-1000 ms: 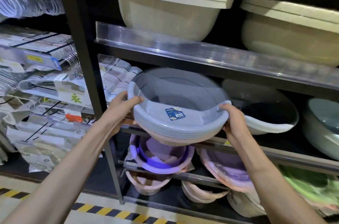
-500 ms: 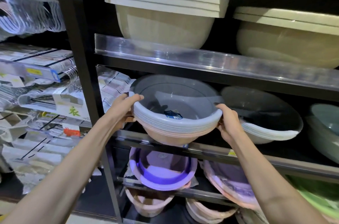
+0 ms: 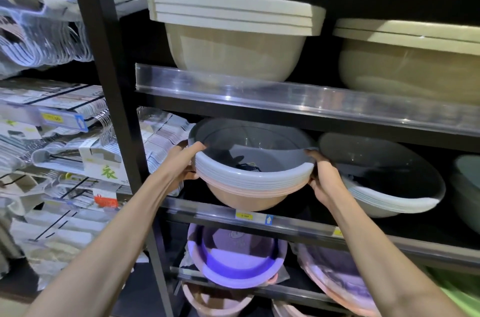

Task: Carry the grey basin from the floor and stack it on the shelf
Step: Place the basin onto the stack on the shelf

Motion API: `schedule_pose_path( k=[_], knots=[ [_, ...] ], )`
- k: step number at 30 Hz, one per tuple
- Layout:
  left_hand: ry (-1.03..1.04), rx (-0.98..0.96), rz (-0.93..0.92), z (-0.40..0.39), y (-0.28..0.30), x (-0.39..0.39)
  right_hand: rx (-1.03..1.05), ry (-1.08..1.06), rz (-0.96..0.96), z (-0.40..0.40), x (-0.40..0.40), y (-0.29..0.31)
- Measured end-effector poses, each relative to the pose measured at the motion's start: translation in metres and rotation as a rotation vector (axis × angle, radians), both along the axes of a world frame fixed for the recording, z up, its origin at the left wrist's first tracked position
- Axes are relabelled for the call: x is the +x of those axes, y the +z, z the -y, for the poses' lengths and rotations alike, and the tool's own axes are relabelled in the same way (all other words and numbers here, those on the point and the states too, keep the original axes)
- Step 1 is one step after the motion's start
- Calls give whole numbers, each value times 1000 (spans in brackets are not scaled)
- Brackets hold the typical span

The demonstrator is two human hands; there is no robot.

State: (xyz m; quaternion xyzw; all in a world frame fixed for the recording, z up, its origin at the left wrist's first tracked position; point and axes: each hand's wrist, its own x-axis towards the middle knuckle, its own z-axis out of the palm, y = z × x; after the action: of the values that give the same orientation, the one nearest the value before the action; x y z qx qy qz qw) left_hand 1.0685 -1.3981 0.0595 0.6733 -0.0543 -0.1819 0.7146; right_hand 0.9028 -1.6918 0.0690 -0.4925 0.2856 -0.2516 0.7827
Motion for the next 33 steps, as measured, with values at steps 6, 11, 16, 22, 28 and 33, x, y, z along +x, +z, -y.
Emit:
schedule_pose_path(
  k=[6, 11, 16, 22, 28, 33],
  knots=[
    [-31, -4, -9, 4, -10, 6, -21, 35, -18, 9, 5, -11],
    [-72, 70, 0, 2, -22, 3, -16, 44, -65, 12, 1, -28],
    [-117, 70, 9, -4, -35, -2, -77, 82, -109, 20, -1, -38],
    [-109, 69, 30, -10, -29, -20, -141, 228, -172, 17, -20, -24],
    [-75, -70, 73, -3, -46, -81, -154, 316, -146, -32, -56, -42],
    [-32, -128, 48, 3, -43, -88, -136, 261, -87, -47, -57, -45]
  ],
)
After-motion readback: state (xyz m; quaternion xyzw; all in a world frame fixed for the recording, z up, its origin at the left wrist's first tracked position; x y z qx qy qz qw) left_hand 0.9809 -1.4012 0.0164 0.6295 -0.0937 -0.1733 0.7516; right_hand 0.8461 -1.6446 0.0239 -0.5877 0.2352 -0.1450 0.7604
